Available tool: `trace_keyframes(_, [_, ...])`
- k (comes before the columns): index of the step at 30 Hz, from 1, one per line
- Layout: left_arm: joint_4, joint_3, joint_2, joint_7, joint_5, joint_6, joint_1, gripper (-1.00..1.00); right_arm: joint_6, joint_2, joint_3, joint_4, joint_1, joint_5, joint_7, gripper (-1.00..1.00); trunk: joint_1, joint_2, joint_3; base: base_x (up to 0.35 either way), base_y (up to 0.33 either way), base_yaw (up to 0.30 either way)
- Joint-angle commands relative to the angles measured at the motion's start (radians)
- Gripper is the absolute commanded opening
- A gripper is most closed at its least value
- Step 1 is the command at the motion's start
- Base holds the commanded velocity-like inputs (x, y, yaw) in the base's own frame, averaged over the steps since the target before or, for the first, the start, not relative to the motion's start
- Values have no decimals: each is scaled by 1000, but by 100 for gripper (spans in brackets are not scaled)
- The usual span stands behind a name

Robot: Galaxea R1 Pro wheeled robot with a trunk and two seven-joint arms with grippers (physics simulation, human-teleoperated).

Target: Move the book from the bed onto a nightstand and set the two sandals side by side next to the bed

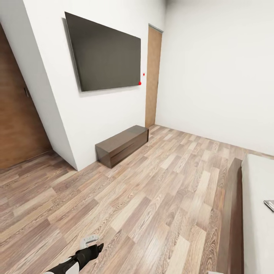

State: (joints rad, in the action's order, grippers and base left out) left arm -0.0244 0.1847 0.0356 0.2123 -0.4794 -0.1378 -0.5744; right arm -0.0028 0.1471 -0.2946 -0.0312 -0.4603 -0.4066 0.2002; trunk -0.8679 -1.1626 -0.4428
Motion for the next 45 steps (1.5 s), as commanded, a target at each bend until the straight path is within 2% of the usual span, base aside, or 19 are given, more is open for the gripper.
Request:
trace_keyframes(1, [2,8,0,4,-10,-3,-1,100,0,0,-8,-3,-1,-11,5,100,4,7,2,0,0,0])
trace_keyframes(12, [2,9,-1,4,-10,-3,-1,100,0,0,-8,-3,-1,-11,5,100,46,84,37,0,0,0])
trace_keyframes(17, [3,9,-13,4,-10,-3,-1,100,0,0,-8,-3,-1,-11,5,100,65,119,52,0,0,0])
trace_keyframes(32, [3,8,-14,3,-10,-2,1,100,0,0,-8,-2,-1,-12,6,100,123,224,99,0,0,0])
trace_keyframes(34, [3,7,-10,3,-10,-2,27,100,0,0,-8,-1,-1,-13,5,100,130,238,106,0,0,0])
trace_keyframes(37, [3,7,-2,1,-9,-3,101,100,0,0,-8,-1,-1,-15,5,100,142,259,115,0,0,0])
trace_keyframes(38, [3,8,8,-2,-9,-6,127,100,0,0,-8,-1,-1,-15,5,100,146,266,118,0,0,0])
trace_keyframes(45, [4,10,52,-17,-8,-68,199,100,0,1,-6,2,-1,-18,6,100,173,315,140,0,0,0])
